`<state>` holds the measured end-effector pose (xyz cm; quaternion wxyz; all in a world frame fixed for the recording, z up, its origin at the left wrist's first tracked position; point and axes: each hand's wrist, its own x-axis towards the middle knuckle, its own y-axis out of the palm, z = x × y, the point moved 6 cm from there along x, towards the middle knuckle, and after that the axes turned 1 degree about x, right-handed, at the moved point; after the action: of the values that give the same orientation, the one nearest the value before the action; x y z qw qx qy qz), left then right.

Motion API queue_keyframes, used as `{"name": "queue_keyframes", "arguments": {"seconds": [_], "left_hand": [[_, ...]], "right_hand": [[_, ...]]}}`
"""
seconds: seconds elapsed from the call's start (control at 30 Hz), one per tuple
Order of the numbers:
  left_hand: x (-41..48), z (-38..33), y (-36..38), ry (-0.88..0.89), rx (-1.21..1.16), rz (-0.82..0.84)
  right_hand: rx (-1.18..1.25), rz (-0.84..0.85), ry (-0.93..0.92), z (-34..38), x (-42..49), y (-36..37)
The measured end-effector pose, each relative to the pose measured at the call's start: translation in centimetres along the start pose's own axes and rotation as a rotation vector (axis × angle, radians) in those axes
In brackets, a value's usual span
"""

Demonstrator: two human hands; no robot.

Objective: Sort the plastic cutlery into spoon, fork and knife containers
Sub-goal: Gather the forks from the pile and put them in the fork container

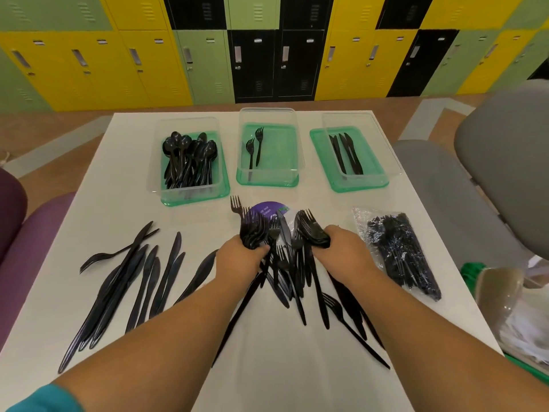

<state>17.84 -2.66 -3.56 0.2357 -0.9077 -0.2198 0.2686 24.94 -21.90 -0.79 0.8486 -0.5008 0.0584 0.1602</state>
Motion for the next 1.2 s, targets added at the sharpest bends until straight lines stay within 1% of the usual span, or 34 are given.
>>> {"name": "queue_keyframes", "arguments": {"seconds": [0.1, 0.23, 0.43, 0.53, 0.6, 0.67, 0.77, 0.83, 0.9, 1.03, 1.1, 1.2], "left_hand": [[-0.2, 0.3, 0.5, 0.0, -0.022, 0.011], [-0.6, 0.8, 0.8, 0.025, -0.027, 0.001], [-1.2, 1.2, 0.4, 0.005, -0.059, 0.009], [-1.6, 0.9, -0.4, 0.03, -0.032, 0.005], [-2.0, 0.9, -0.8, 0.039, -0.069, 0.014], [-2.6, 1.0, -0.9, 0.029, -0.104, 0.056], [-3.2, 1.4, -0.5, 0.022, -0.1, 0.156], [-3.8, 1.8, 0.2, 0.003, -0.159, 0.261], [-4.5, 1.9, 0.9, -0.009, -0.258, 0.38], [-6.0, 1.7, 2.0, -0.008, -0.341, 0.552], [-6.9, 1.5, 2.4, -0.005, -0.377, 0.641], [-8.2, 0.9, 2.8, 0.029, -0.372, 0.74]], "right_hand": [[0.109, 0.053, 0.023, 0.0, -1.0, 0.2], [0.159, 0.134, 0.032, 0.8, -2.6, 2.3], [-0.04, 0.132, 0.036, 1.4, -4.0, 4.8], [-0.02, 0.115, 0.017, 1.3, -4.2, 4.7], [0.1, 0.119, 0.039, 0.8, -4.1, 4.4], [0.306, 0.143, 0.125, 0.1, -4.2, 3.9], [0.702, 0.196, 0.307, -0.6, -4.5, 3.7], [0.874, 0.226, 0.372, -0.5, -4.3, 3.8], [0.995, 0.24, 0.388, -0.2, -3.8, 4.1], [1.218, 0.245, 0.395, 0.8, -3.6, 4.6], [1.276, 0.255, 0.432, 0.9, -3.8, 4.9], [1.3, 0.35, 0.499, 1.2, -4.4, 5.3]]}}
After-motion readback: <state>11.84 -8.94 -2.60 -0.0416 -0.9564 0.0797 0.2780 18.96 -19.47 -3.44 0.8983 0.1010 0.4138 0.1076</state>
